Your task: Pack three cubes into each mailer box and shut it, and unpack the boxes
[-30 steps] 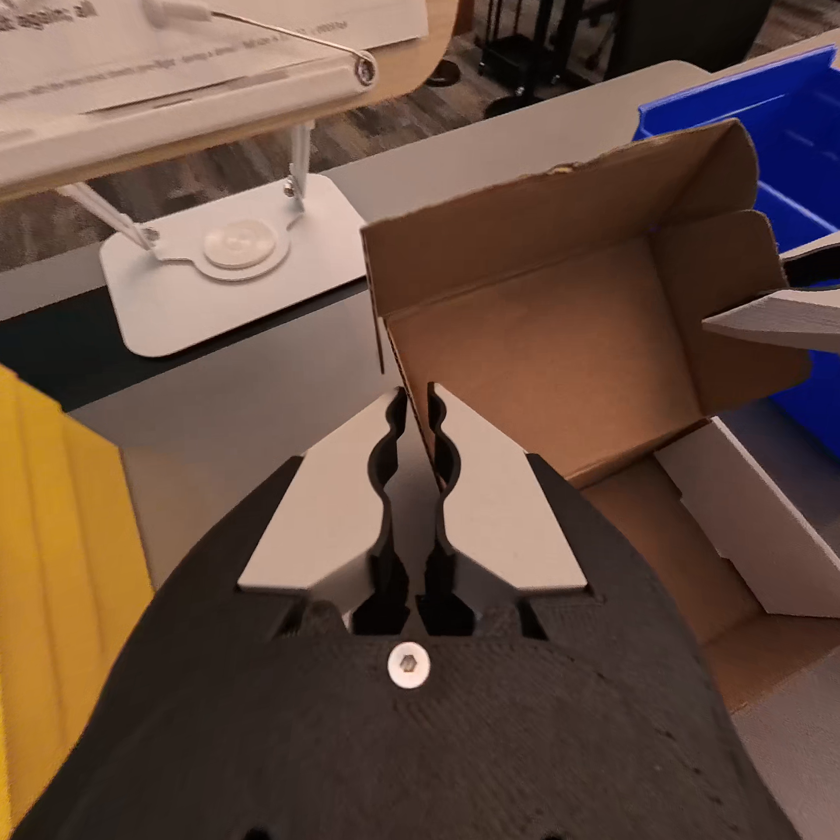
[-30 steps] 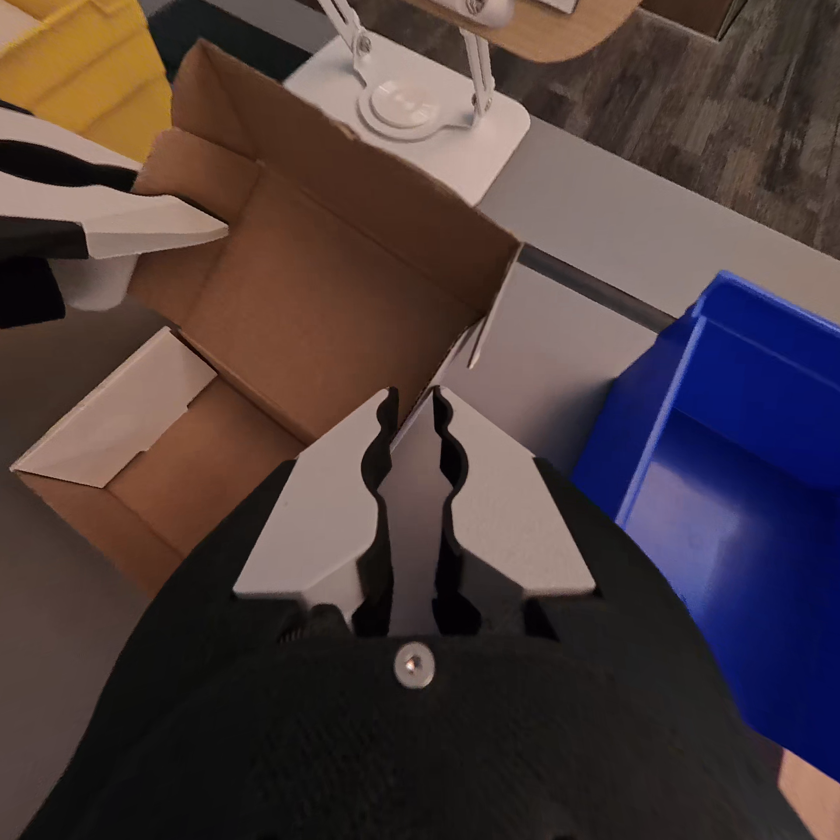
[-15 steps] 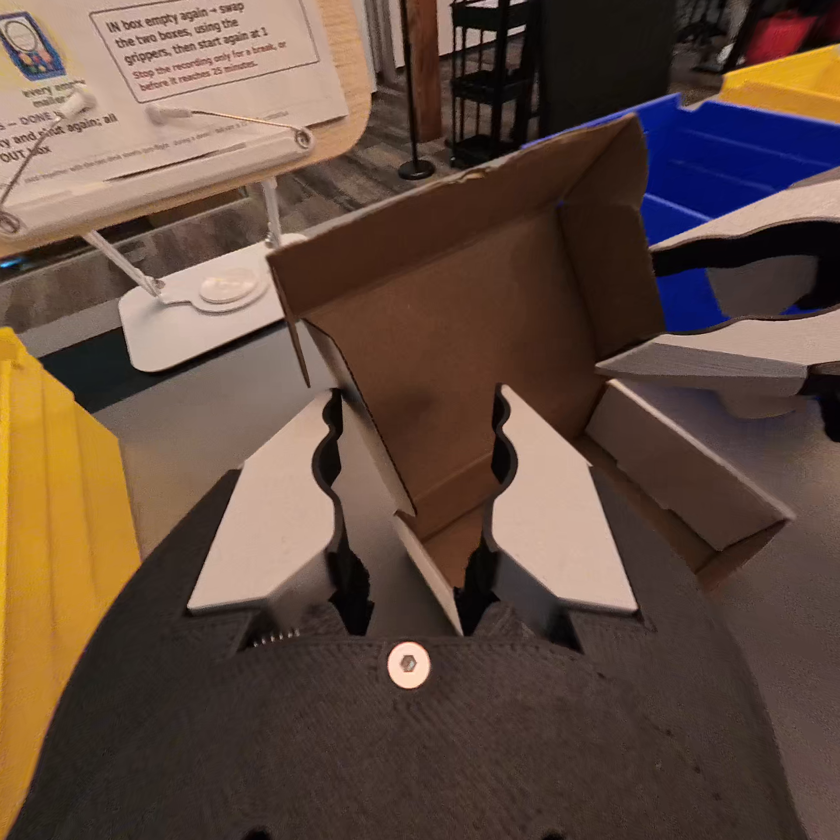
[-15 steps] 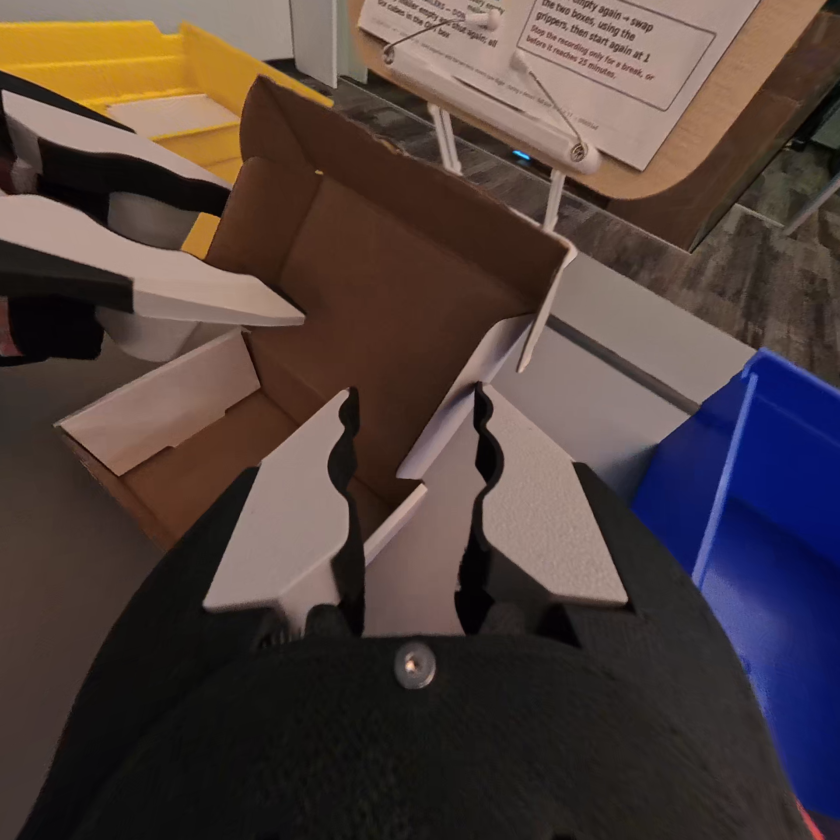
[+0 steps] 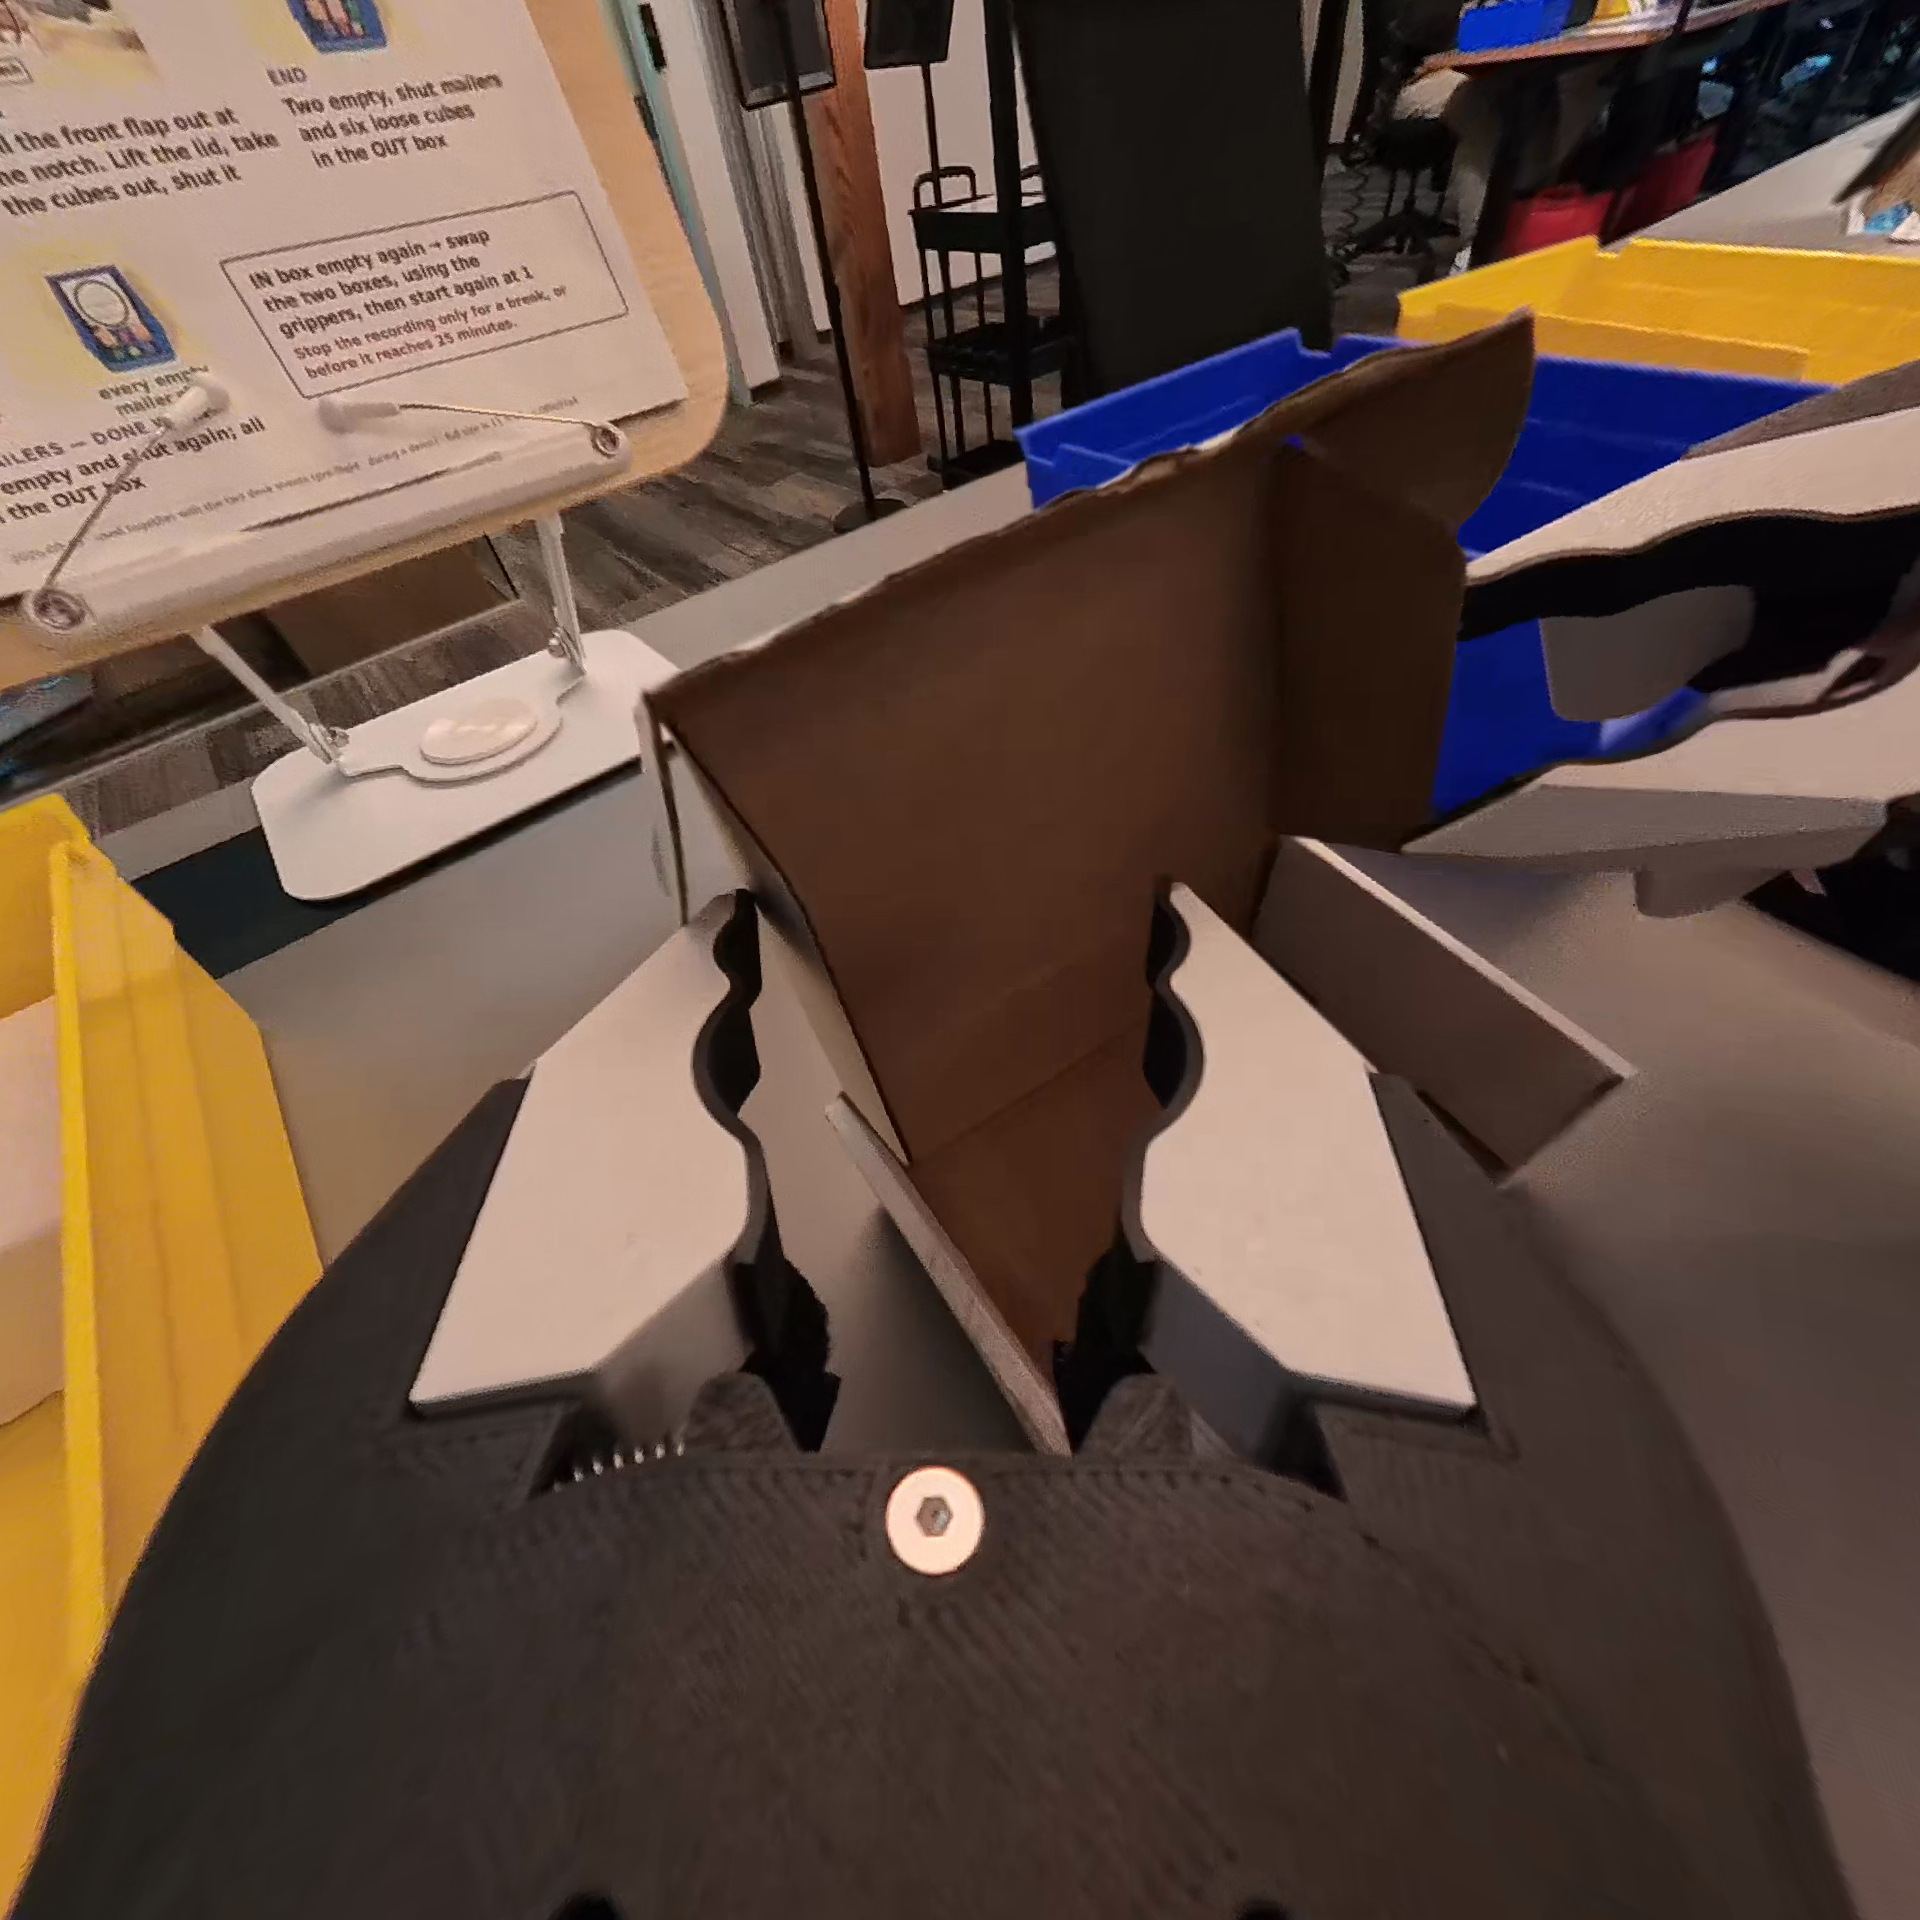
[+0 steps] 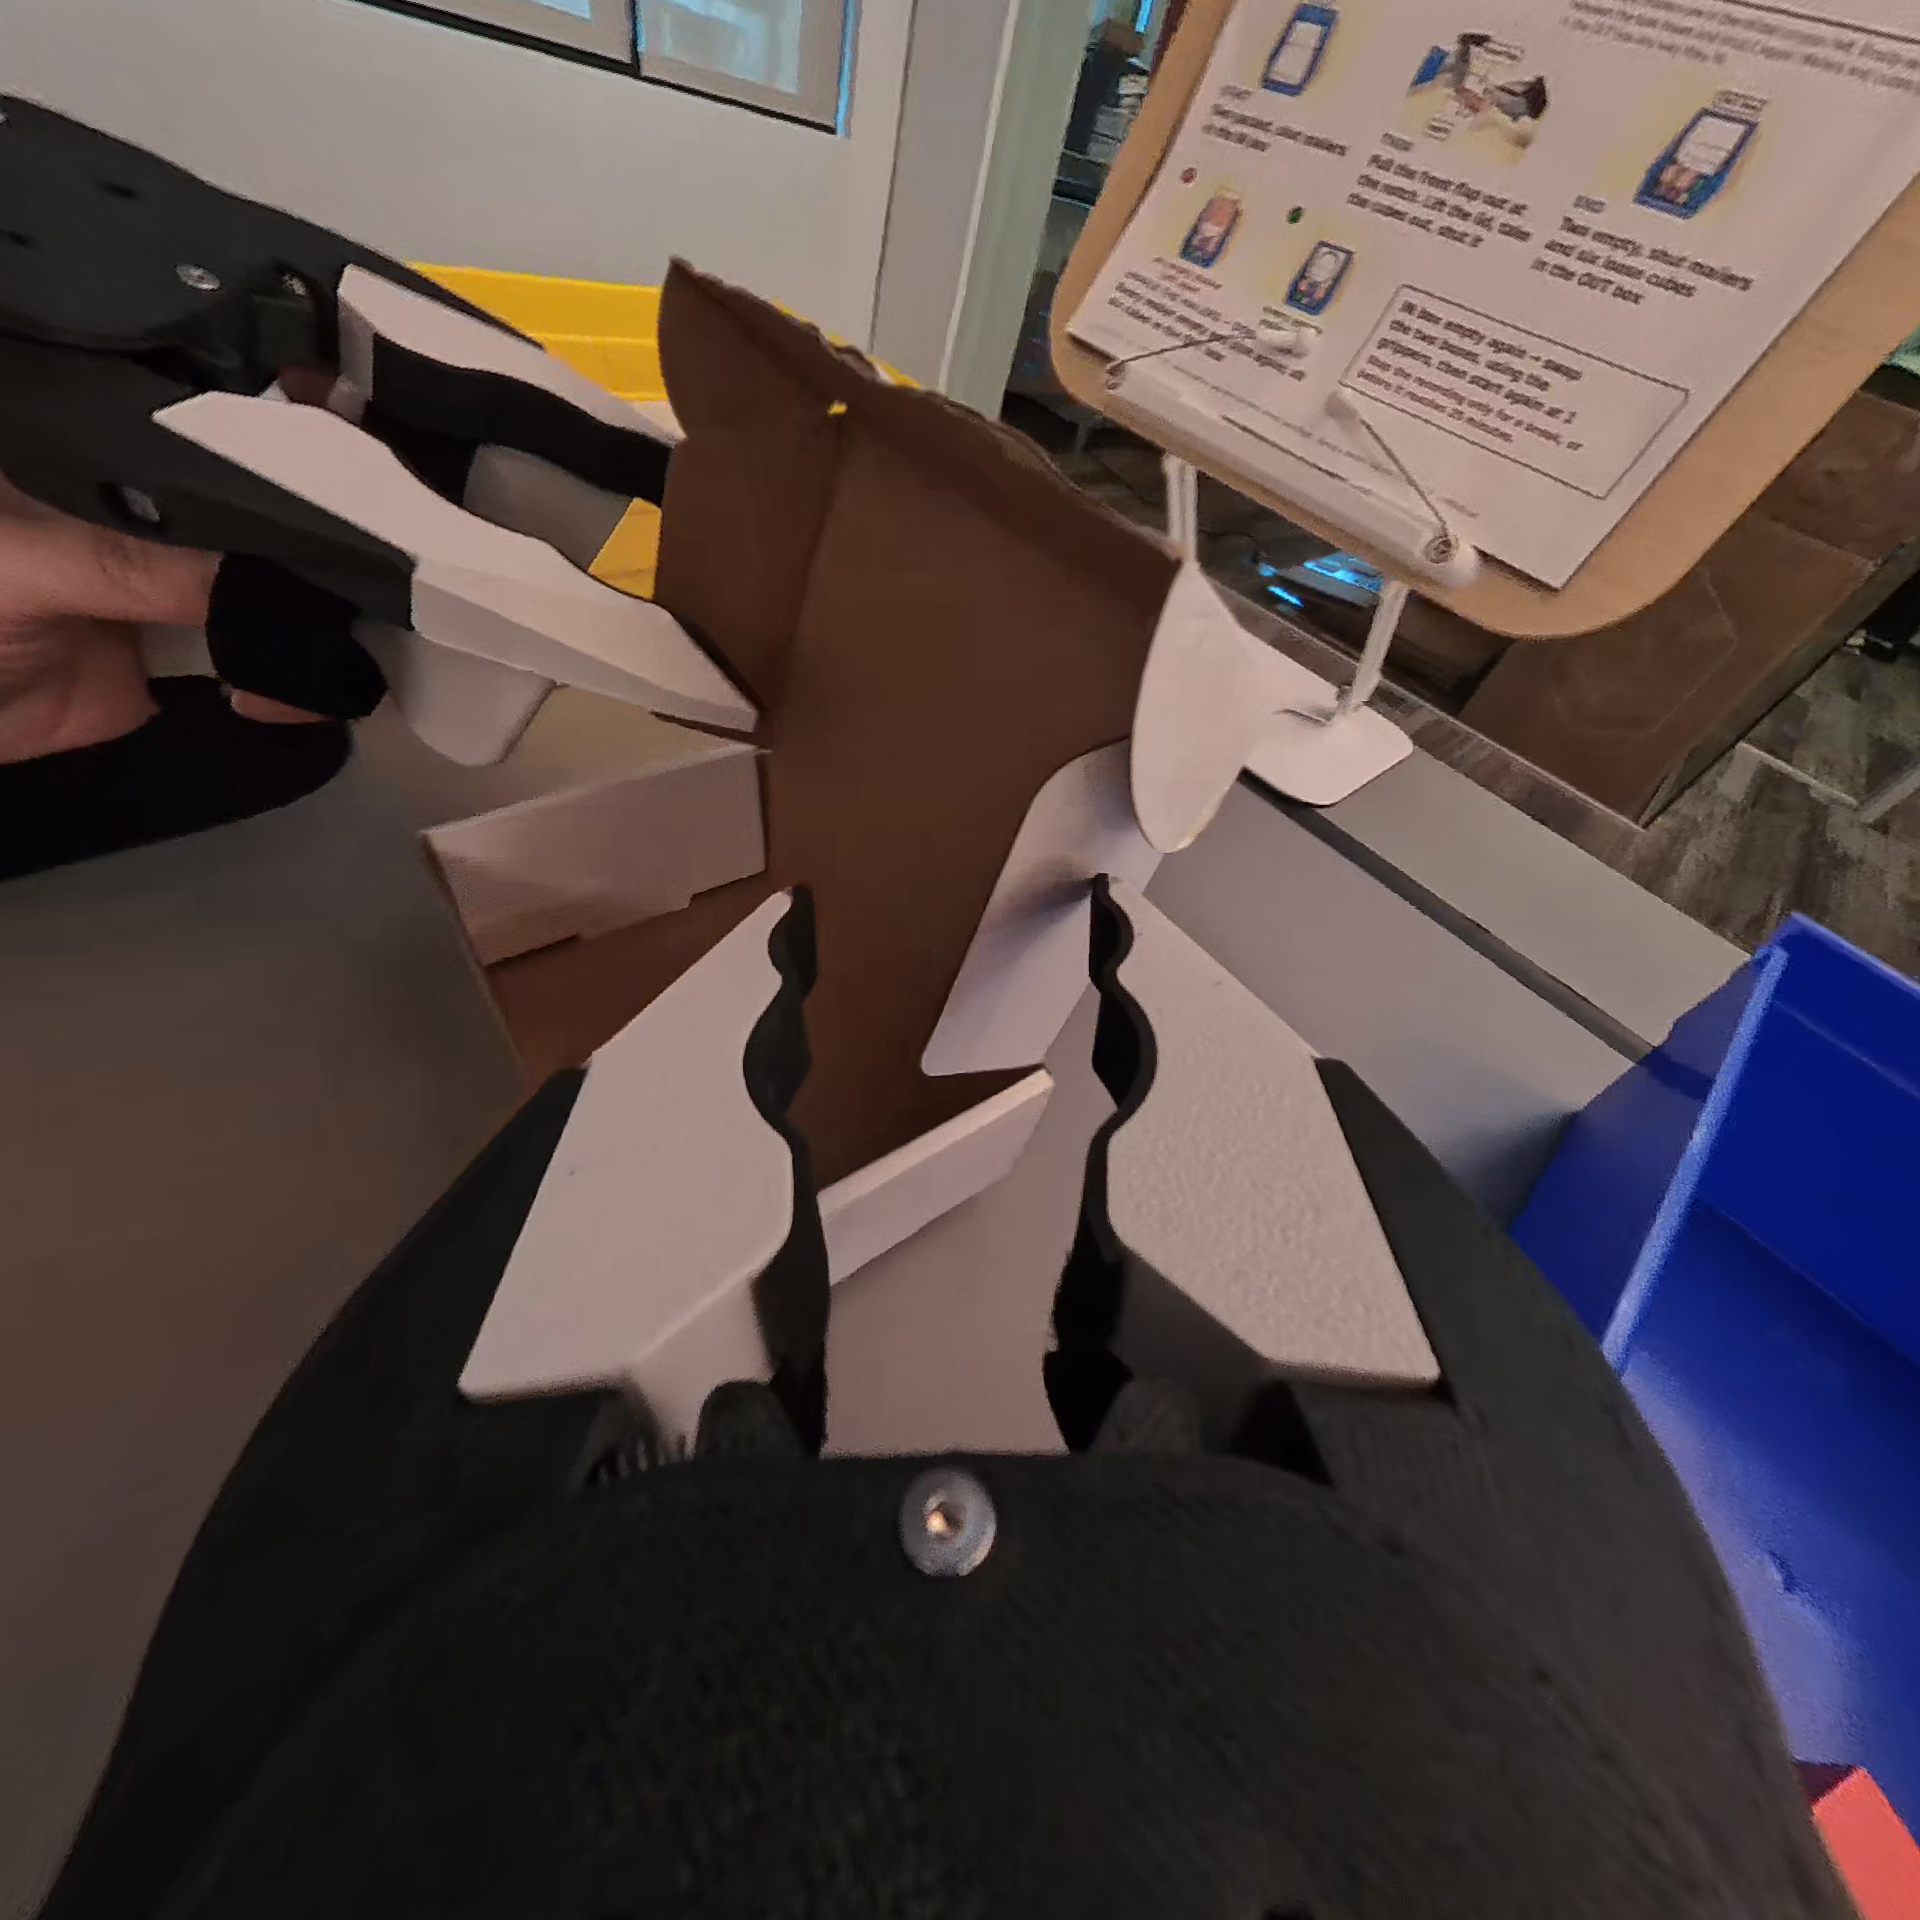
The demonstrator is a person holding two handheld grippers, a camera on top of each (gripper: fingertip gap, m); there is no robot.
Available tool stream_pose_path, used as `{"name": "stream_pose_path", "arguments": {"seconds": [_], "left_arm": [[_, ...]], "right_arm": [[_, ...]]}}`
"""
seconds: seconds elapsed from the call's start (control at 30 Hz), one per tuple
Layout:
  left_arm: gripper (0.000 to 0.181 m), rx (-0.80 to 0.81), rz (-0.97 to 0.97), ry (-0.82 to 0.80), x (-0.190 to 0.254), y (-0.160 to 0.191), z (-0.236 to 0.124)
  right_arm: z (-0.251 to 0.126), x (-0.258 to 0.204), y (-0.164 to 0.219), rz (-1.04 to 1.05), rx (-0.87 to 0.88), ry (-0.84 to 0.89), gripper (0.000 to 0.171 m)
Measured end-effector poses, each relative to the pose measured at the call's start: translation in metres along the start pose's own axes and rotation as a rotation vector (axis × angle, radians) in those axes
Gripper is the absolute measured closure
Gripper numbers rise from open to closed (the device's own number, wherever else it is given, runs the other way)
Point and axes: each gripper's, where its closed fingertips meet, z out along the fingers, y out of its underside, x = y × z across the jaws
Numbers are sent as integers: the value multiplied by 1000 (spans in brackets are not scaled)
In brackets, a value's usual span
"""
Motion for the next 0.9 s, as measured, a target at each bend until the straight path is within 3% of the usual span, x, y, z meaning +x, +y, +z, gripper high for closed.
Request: {"name": "stream_pose_path", "arguments": {"seconds": [0.2, 0.53, 0.7, 0.9], "left_arm": [[105, -5, 44, 57, 23, 16, -29], [89, -114, 95, 124, 53, 46, -55], [99, -188, 157, 140, 62, 64, -65], [108, -201, 36, 79, 51, 76, -90]], "right_arm": [[-18, -30, 20, -137, -40, -44, 118], [-32, -65, 45, -140, -130, -97, 112], [-37, -67, 52, -95, -150, -97, 112], [-55, -53, 49, -61, -132, 21, 111]]}}
